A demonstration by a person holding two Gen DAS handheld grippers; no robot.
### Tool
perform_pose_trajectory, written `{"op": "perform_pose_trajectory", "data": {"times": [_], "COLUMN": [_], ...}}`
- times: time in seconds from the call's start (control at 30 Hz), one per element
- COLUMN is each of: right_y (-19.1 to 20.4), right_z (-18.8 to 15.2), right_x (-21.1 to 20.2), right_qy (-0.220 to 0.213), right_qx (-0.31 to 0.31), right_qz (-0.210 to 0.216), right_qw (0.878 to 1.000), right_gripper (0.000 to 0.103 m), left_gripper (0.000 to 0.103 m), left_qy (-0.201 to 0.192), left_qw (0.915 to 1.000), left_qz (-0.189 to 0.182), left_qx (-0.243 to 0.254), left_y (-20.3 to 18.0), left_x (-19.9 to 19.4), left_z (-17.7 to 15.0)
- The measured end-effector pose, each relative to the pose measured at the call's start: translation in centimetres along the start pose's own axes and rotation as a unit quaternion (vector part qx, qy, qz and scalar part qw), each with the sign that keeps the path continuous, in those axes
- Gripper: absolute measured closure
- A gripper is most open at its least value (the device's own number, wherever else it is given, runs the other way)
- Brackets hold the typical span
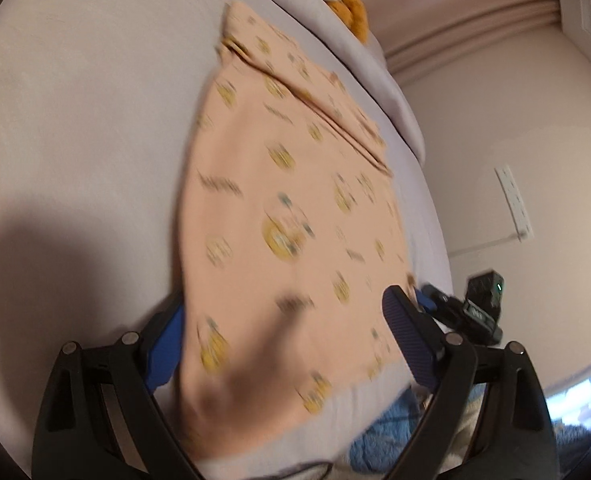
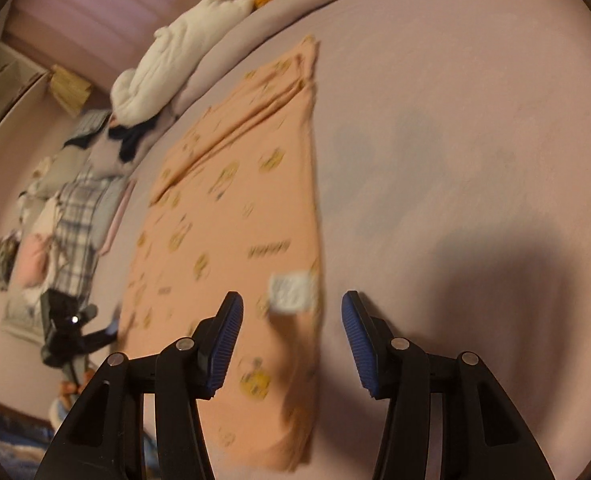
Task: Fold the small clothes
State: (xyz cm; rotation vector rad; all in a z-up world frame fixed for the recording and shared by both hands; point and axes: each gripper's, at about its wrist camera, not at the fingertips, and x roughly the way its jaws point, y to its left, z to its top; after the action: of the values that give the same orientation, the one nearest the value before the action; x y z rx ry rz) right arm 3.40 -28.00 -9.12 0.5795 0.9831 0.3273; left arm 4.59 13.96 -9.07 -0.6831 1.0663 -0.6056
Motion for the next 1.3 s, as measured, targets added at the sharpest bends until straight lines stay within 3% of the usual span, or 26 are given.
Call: {"op": "perform_pose_trajectory", "data": {"times": [0.17, 0.4, 0.57, 0.77, 1.0, 1.13, 1.3], "right_y": [0.5, 0.5, 0.8, 0.7, 1.1, 1.1, 0.9], "right_z": [-1.8, -0.3, 0.8, 0.5, -3.1, -4.0, -4.6], "right_x": [0.3, 1.8, 2.9, 2.8, 1.7, 1.5, 1.3], "right_qy": [0.02, 0.016, 0.016, 0.027, 0.052, 0.054, 0.05], "right_qx": [-0.015, -0.005, -0.007, -0.007, -0.02, -0.003, 0.006], "right_qz": [0.027, 0.057, 0.066, 0.078, 0.091, 0.099, 0.093], "right_qw": [0.999, 0.998, 0.998, 0.997, 0.994, 0.994, 0.994], "right_gripper": [0.051, 0.051, 0.051, 0.053, 0.057, 0.06, 0.072], "left_gripper": [0.012, 0.012, 0.013, 0.023, 0.036, 0.038, 0.062], "left_qy": [0.017, 0.01, 0.006, 0.011, 0.006, 0.006, 0.007], "left_qw": [0.9994, 0.9963, 0.9967, 0.9969, 0.9973, 0.9971, 0.9973], "left_qz": [-0.03, -0.074, -0.07, -0.067, -0.062, -0.062, -0.044], "left_qx": [0.0, -0.044, -0.042, -0.039, -0.038, -0.044, -0.057], "left_y": [-0.3, 0.3, -0.3, -0.2, 0.2, 0.1, 0.6], "left_x": [0.1, 2.0, 2.3, 1.5, 1.0, 1.2, 1.2], "left_z": [-1.6, 0.9, 1.1, -0.2, -2.0, -2.2, -2.8]}}
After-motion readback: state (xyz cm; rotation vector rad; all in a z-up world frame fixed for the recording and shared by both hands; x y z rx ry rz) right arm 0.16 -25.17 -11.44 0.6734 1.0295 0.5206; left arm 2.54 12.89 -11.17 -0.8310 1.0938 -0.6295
